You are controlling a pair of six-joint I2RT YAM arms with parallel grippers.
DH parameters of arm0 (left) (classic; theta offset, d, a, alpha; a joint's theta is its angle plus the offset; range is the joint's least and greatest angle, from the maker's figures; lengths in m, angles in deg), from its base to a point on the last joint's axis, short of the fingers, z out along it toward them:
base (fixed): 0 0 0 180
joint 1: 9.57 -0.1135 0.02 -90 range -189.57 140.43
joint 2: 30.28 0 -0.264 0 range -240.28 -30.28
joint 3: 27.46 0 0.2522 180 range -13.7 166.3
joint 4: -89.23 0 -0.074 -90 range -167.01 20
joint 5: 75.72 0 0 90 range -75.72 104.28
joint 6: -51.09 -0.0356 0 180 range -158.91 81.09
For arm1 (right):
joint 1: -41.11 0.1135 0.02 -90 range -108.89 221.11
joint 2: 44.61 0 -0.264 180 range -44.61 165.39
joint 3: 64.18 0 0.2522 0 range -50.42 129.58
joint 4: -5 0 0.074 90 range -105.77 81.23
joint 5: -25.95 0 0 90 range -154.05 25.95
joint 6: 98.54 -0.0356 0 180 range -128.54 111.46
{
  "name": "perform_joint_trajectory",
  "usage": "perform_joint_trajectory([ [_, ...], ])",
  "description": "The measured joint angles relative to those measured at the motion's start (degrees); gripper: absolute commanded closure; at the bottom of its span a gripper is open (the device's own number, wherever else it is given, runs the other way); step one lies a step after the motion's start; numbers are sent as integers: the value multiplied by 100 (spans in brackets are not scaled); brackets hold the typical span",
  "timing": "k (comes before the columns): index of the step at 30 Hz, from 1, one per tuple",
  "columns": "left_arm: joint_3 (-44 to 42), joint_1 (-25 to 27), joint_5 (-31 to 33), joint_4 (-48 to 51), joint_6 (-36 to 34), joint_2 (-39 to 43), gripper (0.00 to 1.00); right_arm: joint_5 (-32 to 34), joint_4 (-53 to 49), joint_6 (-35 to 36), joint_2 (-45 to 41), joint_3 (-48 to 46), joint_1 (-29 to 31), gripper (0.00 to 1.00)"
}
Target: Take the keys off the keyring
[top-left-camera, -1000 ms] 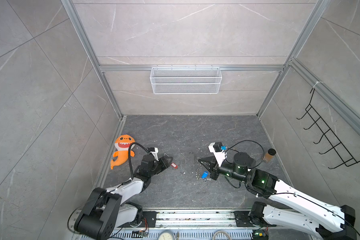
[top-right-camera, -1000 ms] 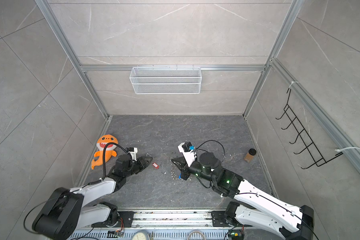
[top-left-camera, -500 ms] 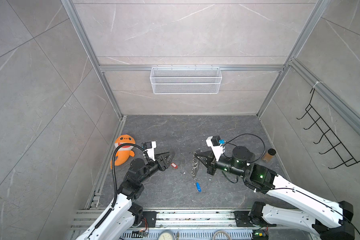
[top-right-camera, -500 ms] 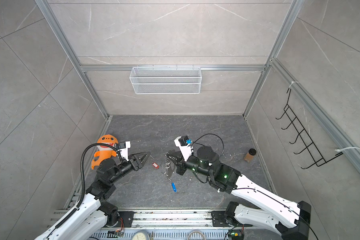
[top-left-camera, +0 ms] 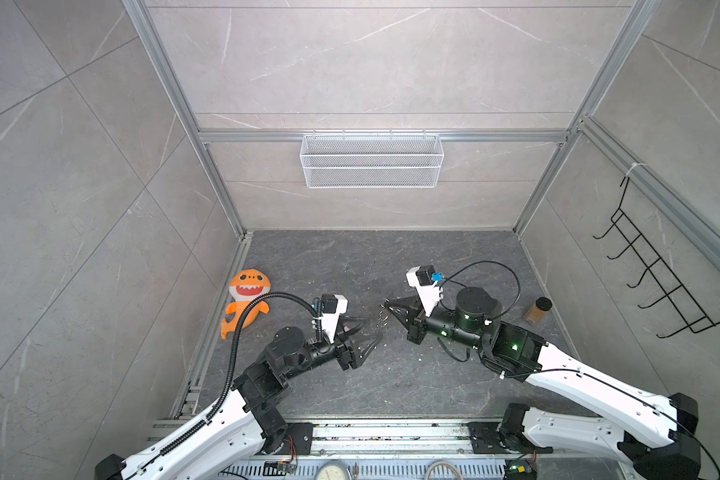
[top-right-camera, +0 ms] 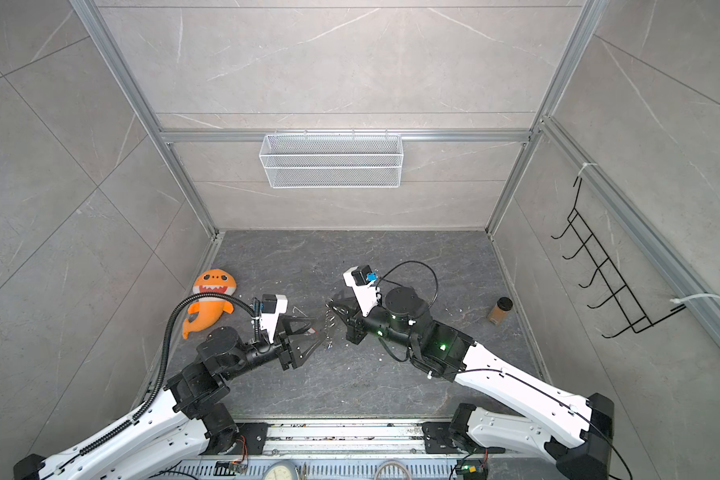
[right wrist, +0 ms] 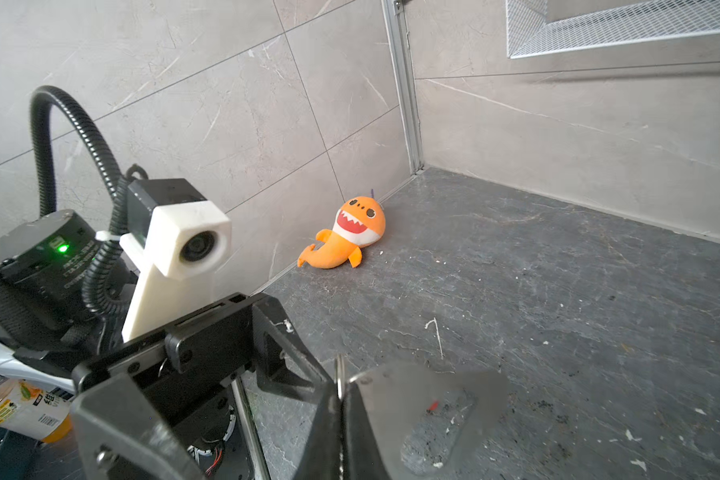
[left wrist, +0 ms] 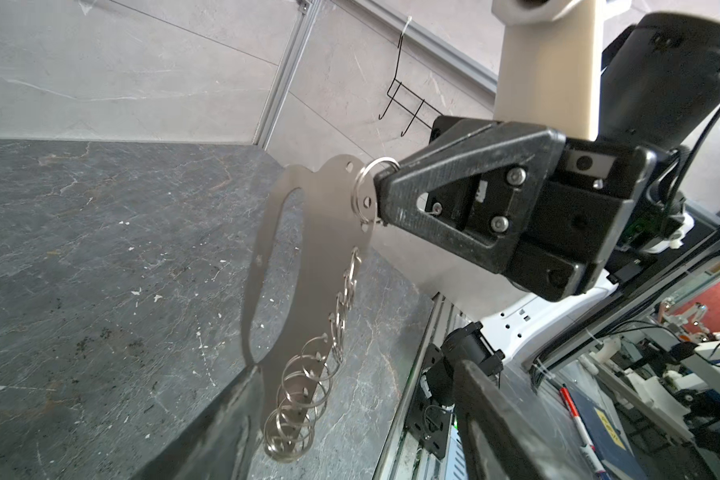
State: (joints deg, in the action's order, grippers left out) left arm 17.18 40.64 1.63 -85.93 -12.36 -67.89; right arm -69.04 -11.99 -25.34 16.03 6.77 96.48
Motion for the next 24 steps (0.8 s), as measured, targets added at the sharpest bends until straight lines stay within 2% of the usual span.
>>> perform_joint_trajectory([
  [8, 168, 232, 846, 273, -544, -457, 29, 79, -2, -2, 101, 149, 271, 100],
  [14, 304, 232, 1005, 332, -754, -590, 58, 98, 0, 0, 201, 254, 426, 100],
  [20, 304, 254, 949, 315, -787, -586, 81, 190, 4, 0, 297, 295, 428, 100],
  [24, 304, 334, 796, 306, -791, -590, 91, 223, 20, 0, 417, 317, 426, 100],
])
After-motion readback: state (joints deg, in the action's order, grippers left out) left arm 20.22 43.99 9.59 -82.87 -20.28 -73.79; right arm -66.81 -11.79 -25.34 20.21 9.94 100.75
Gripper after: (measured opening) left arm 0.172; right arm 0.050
